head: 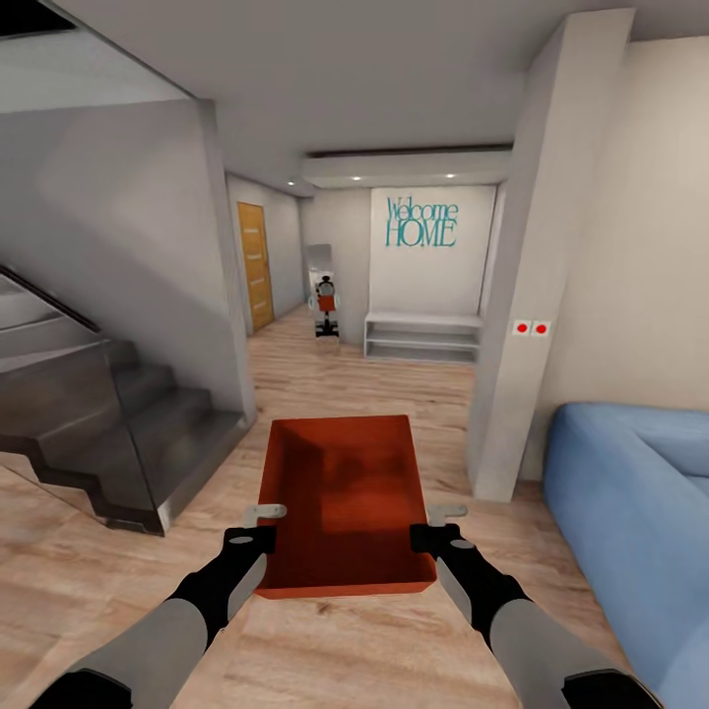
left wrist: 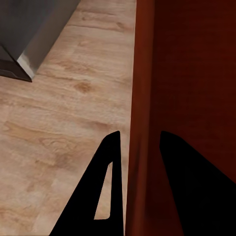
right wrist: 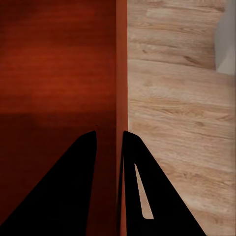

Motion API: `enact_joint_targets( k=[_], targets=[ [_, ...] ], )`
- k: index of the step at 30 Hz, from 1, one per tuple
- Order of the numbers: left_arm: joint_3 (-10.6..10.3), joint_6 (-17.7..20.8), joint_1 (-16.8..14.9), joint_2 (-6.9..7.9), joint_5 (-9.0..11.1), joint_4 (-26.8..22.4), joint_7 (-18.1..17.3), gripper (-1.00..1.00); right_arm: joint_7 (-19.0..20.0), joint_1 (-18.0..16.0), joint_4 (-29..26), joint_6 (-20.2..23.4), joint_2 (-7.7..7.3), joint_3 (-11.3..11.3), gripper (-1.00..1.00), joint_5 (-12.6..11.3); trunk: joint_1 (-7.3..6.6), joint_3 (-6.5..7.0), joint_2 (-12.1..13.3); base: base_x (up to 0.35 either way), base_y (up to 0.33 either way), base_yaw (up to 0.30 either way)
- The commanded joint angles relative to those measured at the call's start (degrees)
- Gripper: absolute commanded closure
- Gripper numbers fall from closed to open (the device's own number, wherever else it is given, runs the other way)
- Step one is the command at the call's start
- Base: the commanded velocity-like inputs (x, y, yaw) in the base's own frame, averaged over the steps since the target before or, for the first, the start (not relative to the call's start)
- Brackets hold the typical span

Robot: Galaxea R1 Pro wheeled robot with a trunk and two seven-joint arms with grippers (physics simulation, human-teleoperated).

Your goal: Move the two storage containers from the living room to the garage. In the garage, place one container on the floor and stack the other container on top of it (either order is fine).

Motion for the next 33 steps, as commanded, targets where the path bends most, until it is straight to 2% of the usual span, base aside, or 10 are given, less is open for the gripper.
enact_joint_targets(
  k=[1,26,27,33],
  targets=[
    [5.01,0.42,-0.01,1.79,0.02,-0.11,0.62,1.0,-0.26,-0.02,-0.26,0.35,-0.12,-1.9,1.0,0.05,0.05,-0.02,-0.04,0.321,0.076,-0.013],
    [5.06,0.5,-0.01,1.79,0.02,-0.03,0.62,1.0,-0.26,-0.02,-0.26,0.36,-0.12,-1.96,1.0,0.08,0.05,-0.02,-0.04,0.321,0.039,-0.001],
    [-0.55,0.27,-0.01,-0.14,0.35,-0.37,0.6,1.0,-0.19,-0.02,0.07,0.03,0.06,0.15,1.0,-0.03,0.05,-0.02,-0.04,0.0,0.0,0.0],
    [-0.55,0.09,-0.01,-0.14,1.01,-0.94,0.54,1.0,-0.21,-0.01,0.44,-0.05,-0.02,-0.17,1.0,1.61,0.05,-0.02,-0.04,0.0,0.0,0.0]
  ],
)
